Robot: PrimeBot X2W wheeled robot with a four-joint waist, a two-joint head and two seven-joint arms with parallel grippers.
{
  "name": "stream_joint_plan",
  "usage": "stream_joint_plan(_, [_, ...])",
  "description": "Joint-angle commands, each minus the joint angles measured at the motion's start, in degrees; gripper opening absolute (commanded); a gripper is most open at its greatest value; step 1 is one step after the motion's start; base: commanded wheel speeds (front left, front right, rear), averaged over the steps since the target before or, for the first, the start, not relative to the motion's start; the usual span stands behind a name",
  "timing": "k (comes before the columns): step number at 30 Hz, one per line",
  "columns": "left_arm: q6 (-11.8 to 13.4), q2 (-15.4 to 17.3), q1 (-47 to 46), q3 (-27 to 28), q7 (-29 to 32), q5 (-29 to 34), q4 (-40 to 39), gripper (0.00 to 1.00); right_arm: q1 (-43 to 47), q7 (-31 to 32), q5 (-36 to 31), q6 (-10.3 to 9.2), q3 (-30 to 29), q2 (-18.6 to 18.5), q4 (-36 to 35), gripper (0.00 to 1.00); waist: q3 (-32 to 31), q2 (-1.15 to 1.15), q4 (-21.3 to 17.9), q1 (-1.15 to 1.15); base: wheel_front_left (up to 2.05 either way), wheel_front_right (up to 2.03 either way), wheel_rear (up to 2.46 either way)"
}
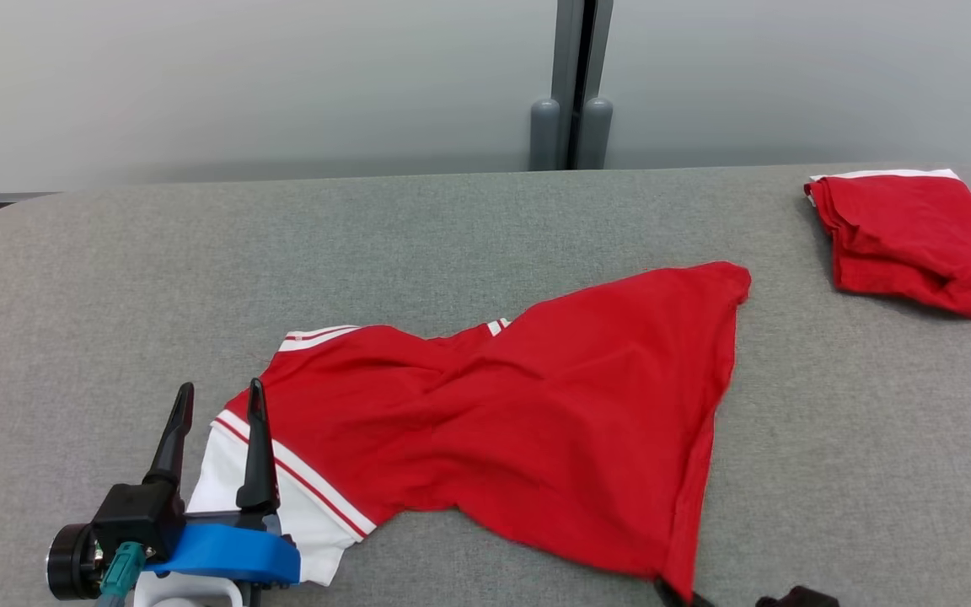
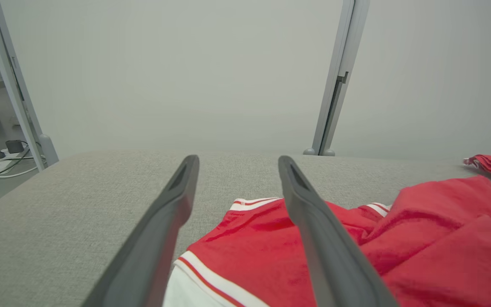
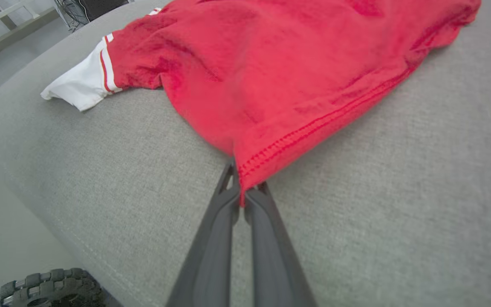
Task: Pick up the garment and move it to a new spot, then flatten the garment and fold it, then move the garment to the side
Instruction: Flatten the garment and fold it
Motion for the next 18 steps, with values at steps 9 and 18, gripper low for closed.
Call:
stream_joint_plan(9, [-0.09, -0.17, 0.05, -0.08, -0.27, 0.36, 0.14, 1.00, 0.54, -0.54, -1.00, 0.01, -7.46, 1.30, -2.26, 1.00, 0.08, 0.00, -0.53, 0.00, 0.00, 0.00, 0.00])
stream_joint_plan(18, [-0.18, -0.20, -0.94, -0.22, -0.28, 0.74, -0.28, 1.00, -7.79, 0.49, -5.09, 0.02, -15.65, 2.40, -1.27, 1.00, 1.27, 0.00, -0.29, 0.00, 0.00, 0.00, 0.00])
